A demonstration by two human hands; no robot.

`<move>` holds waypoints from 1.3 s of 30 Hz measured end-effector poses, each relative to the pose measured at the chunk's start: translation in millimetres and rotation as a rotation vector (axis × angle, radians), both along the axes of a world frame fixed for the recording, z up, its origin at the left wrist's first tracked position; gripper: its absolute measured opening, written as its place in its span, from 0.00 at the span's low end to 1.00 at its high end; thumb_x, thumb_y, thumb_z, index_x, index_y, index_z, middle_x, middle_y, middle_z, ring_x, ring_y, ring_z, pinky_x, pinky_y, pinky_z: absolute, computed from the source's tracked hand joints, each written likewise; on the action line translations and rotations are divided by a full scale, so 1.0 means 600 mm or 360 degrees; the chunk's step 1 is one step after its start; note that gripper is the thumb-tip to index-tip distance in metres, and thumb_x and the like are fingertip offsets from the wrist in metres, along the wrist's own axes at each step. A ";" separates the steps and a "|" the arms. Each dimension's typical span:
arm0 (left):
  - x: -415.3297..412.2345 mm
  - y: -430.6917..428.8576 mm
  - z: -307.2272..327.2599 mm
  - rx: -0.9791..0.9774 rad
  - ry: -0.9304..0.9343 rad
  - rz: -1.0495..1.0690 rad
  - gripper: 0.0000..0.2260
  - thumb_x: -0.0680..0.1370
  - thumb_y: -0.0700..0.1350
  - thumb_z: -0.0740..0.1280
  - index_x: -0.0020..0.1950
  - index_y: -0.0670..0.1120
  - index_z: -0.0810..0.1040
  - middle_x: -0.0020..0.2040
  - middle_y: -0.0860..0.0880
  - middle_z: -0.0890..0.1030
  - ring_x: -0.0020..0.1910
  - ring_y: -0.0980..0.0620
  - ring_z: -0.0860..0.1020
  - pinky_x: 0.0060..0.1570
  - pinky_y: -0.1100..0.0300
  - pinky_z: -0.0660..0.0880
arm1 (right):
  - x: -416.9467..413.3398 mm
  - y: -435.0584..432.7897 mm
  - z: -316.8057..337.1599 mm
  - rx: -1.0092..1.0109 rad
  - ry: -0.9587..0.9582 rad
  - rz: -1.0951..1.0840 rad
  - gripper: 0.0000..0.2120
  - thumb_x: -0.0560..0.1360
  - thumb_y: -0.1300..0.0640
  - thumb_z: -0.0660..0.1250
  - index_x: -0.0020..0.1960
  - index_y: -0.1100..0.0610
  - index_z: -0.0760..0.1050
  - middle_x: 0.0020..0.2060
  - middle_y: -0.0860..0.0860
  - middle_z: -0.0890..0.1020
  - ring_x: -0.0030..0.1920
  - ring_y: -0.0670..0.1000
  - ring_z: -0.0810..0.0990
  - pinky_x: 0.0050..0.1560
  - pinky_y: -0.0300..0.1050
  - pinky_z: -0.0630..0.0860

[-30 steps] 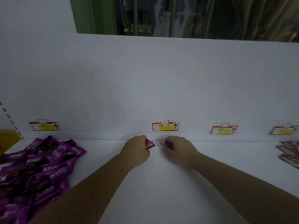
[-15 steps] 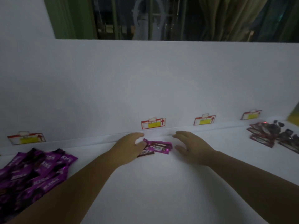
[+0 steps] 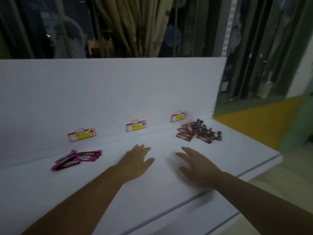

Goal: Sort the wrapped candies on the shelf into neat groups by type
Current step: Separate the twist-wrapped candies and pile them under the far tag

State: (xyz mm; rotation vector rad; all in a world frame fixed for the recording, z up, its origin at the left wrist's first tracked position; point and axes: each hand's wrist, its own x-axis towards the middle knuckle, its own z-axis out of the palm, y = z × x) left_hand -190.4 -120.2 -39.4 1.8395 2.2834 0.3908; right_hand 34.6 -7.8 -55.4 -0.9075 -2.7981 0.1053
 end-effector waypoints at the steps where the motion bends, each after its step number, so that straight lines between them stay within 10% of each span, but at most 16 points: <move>1: 0.025 0.013 -0.001 0.0035 -0.0018 -0.0012 0.25 0.80 0.58 0.53 0.75 0.53 0.55 0.77 0.52 0.53 0.75 0.53 0.48 0.73 0.53 0.47 | 0.024 0.008 0.002 -0.0007 0.0009 -0.0010 0.27 0.78 0.43 0.56 0.75 0.47 0.55 0.76 0.50 0.52 0.75 0.48 0.51 0.72 0.43 0.49; 12: 0.129 0.147 0.006 0.0128 -0.0015 -0.0160 0.22 0.78 0.56 0.58 0.72 0.54 0.62 0.73 0.54 0.64 0.71 0.55 0.60 0.69 0.58 0.57 | 0.133 0.111 0.005 -0.0059 0.0243 -0.0088 0.21 0.76 0.49 0.62 0.69 0.49 0.67 0.72 0.47 0.63 0.72 0.46 0.60 0.68 0.38 0.57; 22: 0.126 0.341 -0.017 0.0483 -0.0195 -0.0226 0.10 0.76 0.44 0.63 0.55 0.48 0.78 0.52 0.50 0.77 0.50 0.52 0.74 0.48 0.61 0.72 | 0.105 0.256 0.027 0.0213 0.0511 0.0037 0.05 0.70 0.61 0.66 0.45 0.57 0.80 0.43 0.50 0.82 0.43 0.53 0.78 0.42 0.44 0.75; 31: 0.119 0.443 -0.021 0.0492 -0.0382 -0.0165 0.11 0.78 0.47 0.62 0.60 0.51 0.74 0.54 0.55 0.76 0.53 0.56 0.75 0.52 0.63 0.73 | 0.011 0.387 0.045 0.0178 0.0000 0.0306 0.25 0.74 0.43 0.61 0.70 0.46 0.65 0.74 0.51 0.60 0.73 0.53 0.56 0.72 0.57 0.55; 39: 0.098 0.454 -0.014 0.0594 -0.0308 0.0264 0.14 0.75 0.42 0.65 0.61 0.50 0.76 0.59 0.54 0.78 0.53 0.59 0.72 0.55 0.64 0.67 | 0.037 0.483 0.009 -0.0233 0.0215 0.0361 0.09 0.72 0.51 0.65 0.52 0.51 0.74 0.57 0.46 0.72 0.56 0.48 0.70 0.51 0.36 0.64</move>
